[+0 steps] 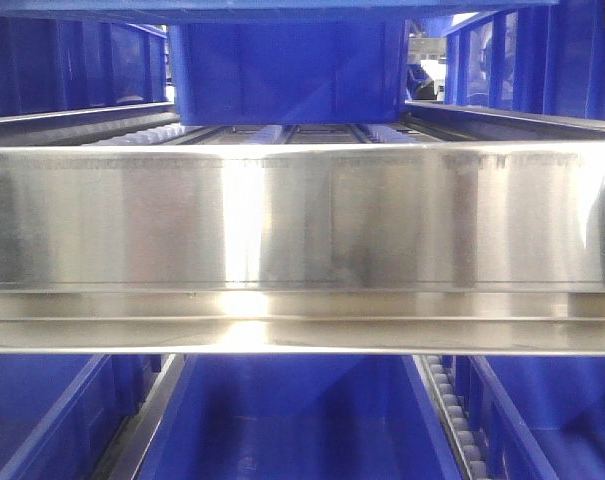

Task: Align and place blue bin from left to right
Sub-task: 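Lift the gripped blue bin up and pull it off the shelf toward the robot, then hold the blue bin with both grippers while backing away from the shelving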

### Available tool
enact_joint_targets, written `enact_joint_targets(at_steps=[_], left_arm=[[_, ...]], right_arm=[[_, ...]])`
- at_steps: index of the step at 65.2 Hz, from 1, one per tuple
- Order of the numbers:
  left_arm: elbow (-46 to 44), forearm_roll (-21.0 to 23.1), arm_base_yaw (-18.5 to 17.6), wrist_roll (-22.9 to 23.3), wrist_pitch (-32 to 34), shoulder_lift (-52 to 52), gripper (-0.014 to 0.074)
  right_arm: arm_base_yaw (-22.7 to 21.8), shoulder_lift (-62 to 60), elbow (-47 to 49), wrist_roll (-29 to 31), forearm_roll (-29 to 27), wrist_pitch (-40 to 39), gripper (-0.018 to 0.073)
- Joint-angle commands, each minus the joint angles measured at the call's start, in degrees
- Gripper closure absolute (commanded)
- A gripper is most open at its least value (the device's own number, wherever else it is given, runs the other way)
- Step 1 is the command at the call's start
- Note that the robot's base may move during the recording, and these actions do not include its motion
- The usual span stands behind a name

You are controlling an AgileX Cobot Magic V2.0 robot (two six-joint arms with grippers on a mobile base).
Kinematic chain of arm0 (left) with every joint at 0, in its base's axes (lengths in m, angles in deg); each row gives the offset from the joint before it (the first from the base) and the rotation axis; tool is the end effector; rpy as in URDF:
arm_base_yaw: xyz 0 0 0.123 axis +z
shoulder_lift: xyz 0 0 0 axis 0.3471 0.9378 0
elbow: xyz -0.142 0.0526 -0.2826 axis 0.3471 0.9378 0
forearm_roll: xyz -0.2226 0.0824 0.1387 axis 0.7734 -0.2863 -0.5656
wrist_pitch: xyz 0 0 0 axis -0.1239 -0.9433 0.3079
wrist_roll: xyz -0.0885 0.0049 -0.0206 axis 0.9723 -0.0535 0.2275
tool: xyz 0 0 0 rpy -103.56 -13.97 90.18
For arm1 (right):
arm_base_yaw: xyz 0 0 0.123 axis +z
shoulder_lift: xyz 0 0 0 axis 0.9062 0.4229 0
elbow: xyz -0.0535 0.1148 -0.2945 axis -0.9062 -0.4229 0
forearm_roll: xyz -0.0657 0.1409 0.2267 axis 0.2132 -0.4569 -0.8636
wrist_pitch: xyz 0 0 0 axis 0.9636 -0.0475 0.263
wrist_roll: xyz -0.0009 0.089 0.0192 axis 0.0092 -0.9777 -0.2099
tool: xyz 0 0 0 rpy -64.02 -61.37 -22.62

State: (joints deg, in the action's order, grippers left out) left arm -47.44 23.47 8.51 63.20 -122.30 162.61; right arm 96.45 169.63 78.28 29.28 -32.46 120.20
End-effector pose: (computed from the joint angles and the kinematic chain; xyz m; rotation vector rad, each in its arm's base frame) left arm 0.3465 -0.0747 0.5333 0.1206 2.3011 -0.1934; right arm 0.3158 0.1951 0.5266 -0.3830 2.2784 0.4208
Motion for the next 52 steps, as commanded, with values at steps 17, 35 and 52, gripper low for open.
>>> enact_joint_targets(at_steps=[17,35,52], left_arm=[[-0.8,-1.9,0.1,-0.9,3.6,-1.5,0.0707],[-0.8,-1.9,0.1,-0.9,3.6,-1.5,0.0707],[-0.8,-1.9,0.1,-0.9,3.6,-1.5,0.0707]], right_arm=[[-0.5,-2.0,0.7,1.3,2.4,-5.4,0.0711],[-0.5,-2.0,0.7,1.3,2.4,-5.4,0.0711],[-0.5,-2.0,0.7,1.3,2.4,-5.4,0.0711]])
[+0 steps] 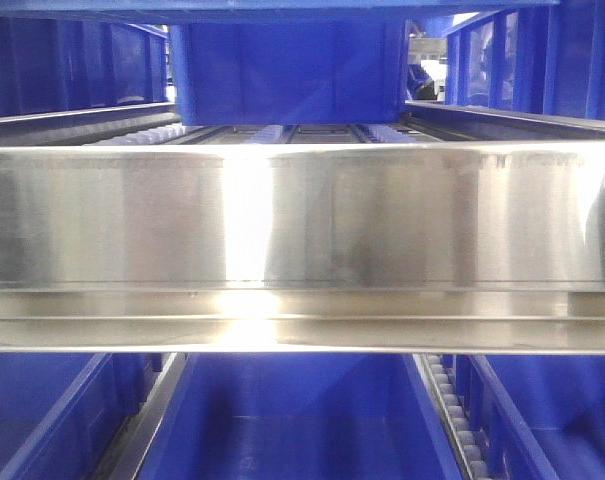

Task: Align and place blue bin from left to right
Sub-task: 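Hold the blue bin with both grippers while backing away from the shelving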

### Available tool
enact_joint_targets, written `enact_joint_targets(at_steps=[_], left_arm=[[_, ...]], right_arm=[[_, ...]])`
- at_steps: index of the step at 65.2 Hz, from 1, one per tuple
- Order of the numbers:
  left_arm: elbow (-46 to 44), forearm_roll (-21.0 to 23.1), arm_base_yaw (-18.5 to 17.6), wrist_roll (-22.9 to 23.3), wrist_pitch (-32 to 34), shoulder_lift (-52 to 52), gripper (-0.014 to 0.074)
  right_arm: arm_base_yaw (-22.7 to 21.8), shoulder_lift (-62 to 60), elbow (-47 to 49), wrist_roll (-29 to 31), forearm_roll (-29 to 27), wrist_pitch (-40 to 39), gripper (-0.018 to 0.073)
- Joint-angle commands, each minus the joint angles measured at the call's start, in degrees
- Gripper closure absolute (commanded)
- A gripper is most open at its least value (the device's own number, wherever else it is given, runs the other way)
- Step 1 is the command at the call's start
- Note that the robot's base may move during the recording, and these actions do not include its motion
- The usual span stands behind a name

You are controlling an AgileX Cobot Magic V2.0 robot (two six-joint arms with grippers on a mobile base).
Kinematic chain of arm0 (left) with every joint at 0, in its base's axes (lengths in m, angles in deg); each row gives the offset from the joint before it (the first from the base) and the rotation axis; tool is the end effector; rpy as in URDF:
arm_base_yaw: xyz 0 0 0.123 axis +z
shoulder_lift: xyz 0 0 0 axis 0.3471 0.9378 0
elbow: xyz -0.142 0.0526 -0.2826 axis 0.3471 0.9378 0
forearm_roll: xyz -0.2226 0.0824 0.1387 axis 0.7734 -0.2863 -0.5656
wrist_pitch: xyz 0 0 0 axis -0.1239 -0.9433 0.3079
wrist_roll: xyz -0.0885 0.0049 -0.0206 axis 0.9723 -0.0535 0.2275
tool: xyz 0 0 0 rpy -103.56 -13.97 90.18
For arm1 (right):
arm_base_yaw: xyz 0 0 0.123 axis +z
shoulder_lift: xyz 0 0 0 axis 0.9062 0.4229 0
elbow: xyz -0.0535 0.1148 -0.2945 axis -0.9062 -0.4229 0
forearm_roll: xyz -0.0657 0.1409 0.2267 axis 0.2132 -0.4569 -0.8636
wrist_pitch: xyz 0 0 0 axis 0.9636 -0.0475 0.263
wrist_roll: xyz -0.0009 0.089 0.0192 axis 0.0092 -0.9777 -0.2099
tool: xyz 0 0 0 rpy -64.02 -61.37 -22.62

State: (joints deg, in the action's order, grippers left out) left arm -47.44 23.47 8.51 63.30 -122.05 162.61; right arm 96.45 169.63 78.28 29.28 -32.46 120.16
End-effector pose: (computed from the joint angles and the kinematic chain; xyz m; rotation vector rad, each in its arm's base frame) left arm 0.3468 -0.0748 0.5336 0.1183 2.2969 -0.1949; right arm 0.3158 0.1952 0.5266 -0.3828 2.2777 0.4211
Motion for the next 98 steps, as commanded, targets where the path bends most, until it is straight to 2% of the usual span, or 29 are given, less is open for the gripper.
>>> enact_joint_targets(at_steps=[1,25,98], left_arm=[[-0.8,-1.9,0.1,-1.0,3.3,-1.5,0.0707],[-0.8,-1.9,0.1,-1.0,4.0,-1.5,0.0707],[-0.8,-1.9,0.1,-1.0,25.0,-1.5,0.0707]], right_arm=[[-0.5,-2.0,0.7,1.3,2.4,-5.4,0.0711],[-0.5,-2.0,0.7,1.3,2.4,-5.4,0.0711],[-0.5,-2.0,0.7,1.3,2.4,-5.4,0.0711]])
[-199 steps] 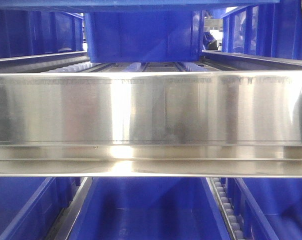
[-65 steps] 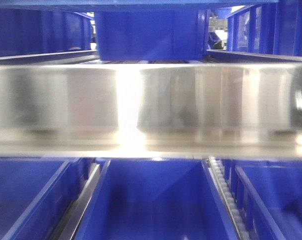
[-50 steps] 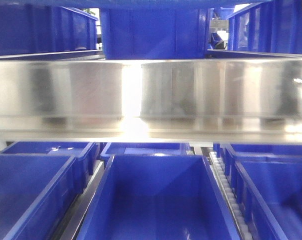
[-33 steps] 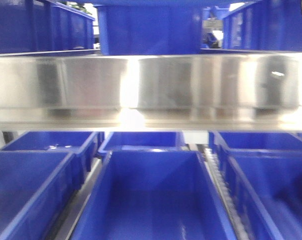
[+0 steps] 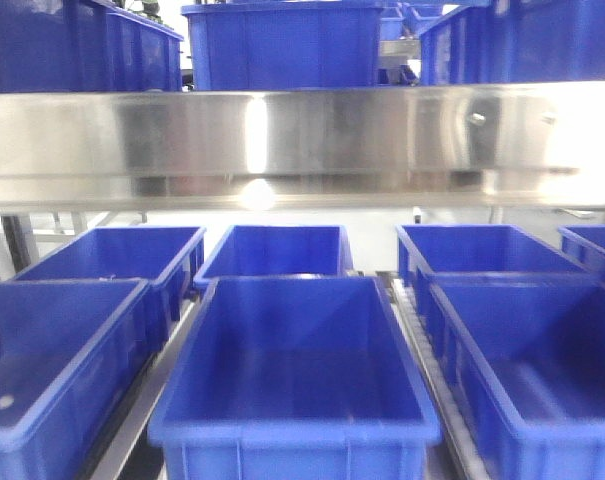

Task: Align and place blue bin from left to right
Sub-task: 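Hold the blue bin with both grippers while backing away from the shelving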

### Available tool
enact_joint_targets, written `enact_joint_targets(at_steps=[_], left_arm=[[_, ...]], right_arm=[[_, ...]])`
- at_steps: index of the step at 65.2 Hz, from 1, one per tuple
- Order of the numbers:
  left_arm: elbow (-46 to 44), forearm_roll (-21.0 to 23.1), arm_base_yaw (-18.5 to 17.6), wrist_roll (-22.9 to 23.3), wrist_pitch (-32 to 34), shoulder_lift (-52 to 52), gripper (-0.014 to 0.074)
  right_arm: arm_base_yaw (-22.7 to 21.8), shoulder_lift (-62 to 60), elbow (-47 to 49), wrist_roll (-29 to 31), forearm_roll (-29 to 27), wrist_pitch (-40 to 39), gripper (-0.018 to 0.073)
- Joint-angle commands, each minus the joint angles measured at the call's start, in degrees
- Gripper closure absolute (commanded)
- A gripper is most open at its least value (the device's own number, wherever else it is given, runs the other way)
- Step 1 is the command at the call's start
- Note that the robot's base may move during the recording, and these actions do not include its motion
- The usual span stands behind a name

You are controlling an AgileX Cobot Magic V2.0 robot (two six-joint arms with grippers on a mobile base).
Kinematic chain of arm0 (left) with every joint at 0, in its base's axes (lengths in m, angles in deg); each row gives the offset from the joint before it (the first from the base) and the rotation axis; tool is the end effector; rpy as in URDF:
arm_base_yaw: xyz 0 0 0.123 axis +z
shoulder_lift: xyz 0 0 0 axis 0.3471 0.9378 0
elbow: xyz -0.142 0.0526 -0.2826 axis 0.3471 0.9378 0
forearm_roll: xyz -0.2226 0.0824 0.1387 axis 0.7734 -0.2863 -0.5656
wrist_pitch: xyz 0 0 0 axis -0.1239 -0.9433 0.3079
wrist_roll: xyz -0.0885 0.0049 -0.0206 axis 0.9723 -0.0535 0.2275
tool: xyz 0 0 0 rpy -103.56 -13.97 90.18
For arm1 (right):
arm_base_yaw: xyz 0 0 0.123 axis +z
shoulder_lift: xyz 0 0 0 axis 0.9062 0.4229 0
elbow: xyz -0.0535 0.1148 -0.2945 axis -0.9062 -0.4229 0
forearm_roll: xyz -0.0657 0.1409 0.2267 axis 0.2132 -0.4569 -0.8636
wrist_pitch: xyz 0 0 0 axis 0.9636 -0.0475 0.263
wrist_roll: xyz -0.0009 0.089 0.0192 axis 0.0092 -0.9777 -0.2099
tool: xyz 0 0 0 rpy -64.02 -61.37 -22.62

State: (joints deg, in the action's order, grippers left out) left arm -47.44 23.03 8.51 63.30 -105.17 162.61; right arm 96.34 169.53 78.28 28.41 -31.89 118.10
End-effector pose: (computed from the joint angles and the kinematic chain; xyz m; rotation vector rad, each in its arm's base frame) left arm 0.3612 -0.0769 0.5560 0.0990 2.0023 -0.2232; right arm 0.3178 0.1945 0.5298 -0.3563 2.2434 0.4291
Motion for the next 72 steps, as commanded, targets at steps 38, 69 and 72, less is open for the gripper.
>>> enact_joint_targets(at_steps=[38,69,72], left_arm=[[-0.8,-1.4,0.1,-1.0,8.2,-1.5,0.0707],[-0.8,-1.4,0.1,-1.0,8.2,-1.5,0.0707],[-0.8,-1.4,0.1,-1.0,8.2,-1.5,0.0707]], right_arm=[[-0.4,-1.9,0.7,2.2,1.8,-3.3,0.0711],[-0.4,-1.9,0.7,2.2,1.8,-3.3,0.0711],[-0.4,-1.9,0.7,2.2,1.8,-3.3,0.0711]])
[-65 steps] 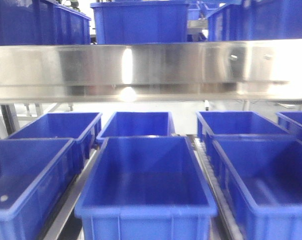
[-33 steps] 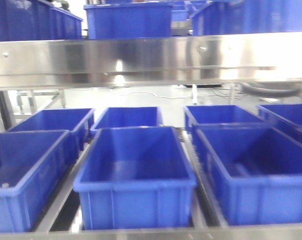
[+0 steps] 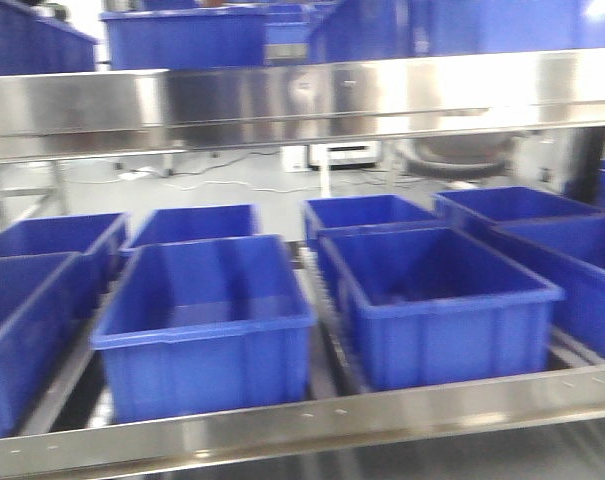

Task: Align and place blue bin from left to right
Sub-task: 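Hold the blue bin with both grippers while backing away from the shelving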

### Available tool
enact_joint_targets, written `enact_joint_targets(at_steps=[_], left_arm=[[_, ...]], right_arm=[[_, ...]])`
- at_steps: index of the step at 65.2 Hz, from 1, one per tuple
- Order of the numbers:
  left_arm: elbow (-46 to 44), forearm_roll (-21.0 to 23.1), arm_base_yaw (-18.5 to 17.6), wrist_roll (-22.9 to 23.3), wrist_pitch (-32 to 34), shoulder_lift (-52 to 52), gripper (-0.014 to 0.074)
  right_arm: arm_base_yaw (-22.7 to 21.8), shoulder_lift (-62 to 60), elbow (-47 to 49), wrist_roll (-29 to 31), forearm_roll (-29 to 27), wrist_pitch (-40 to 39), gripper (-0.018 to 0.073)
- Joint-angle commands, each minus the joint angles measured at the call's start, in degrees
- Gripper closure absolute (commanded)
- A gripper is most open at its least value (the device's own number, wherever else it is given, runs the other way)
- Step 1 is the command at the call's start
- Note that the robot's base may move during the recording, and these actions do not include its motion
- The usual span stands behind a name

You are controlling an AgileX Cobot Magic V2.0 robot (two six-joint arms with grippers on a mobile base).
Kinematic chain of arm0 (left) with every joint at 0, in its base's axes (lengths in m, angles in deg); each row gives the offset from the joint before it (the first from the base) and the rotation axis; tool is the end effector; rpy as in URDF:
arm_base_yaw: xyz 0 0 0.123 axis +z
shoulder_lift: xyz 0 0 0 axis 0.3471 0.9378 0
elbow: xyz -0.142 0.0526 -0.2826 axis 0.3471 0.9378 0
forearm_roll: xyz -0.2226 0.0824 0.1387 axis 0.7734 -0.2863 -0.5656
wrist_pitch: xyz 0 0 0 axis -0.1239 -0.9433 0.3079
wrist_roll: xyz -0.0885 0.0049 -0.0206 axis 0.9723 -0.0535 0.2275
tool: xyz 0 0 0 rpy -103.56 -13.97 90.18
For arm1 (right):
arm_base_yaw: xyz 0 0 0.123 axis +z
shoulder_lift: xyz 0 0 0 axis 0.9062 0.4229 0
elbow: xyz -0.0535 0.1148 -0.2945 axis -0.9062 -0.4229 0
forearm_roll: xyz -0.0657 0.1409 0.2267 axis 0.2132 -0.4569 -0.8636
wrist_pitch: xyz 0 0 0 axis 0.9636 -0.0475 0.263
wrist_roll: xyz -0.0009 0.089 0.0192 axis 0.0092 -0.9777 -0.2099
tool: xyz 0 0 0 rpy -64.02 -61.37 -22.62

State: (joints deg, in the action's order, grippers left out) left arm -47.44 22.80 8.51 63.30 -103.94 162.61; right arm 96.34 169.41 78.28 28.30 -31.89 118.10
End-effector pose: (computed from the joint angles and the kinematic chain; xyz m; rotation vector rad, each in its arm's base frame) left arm 0.3621 -0.0767 0.5578 0.0979 1.9806 -0.2209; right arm 0.3171 0.1941 0.5306 -0.3539 2.2419 0.4308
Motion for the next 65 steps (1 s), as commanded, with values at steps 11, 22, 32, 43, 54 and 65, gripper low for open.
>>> enact_joint_targets(at_steps=[11,22,32,43,54,65], left_arm=[[-0.8,-1.2,0.1,-1.0,7.0,-1.5,0.0707],[-0.8,-1.2,0.1,-1.0,7.0,-1.5,0.0707],[-0.8,-1.2,0.1,-1.0,7.0,-1.5,0.0707],[-0.8,-1.2,0.1,-1.0,7.0,-1.5,0.0707],[-0.8,-1.2,0.1,-1.0,7.0,-1.5,0.0707],[-0.8,-1.2,0.1,-1.0,7.0,-1.5,0.0707]], right_arm=[[-0.4,-1.8,0.7,2.3,1.8,-3.3,0.0711],[-0.4,-1.8,0.7,2.3,1.8,-3.3,0.0711],[-0.4,-1.8,0.7,2.3,1.8,-3.3,0.0711],[-0.4,-1.8,0.7,2.3,1.8,-3.3,0.0711],[-0.4,-1.8,0.7,2.3,1.8,-3.3,0.0711],[-0.4,-1.8,0.7,2.3,1.8,-3.3,0.0711]])
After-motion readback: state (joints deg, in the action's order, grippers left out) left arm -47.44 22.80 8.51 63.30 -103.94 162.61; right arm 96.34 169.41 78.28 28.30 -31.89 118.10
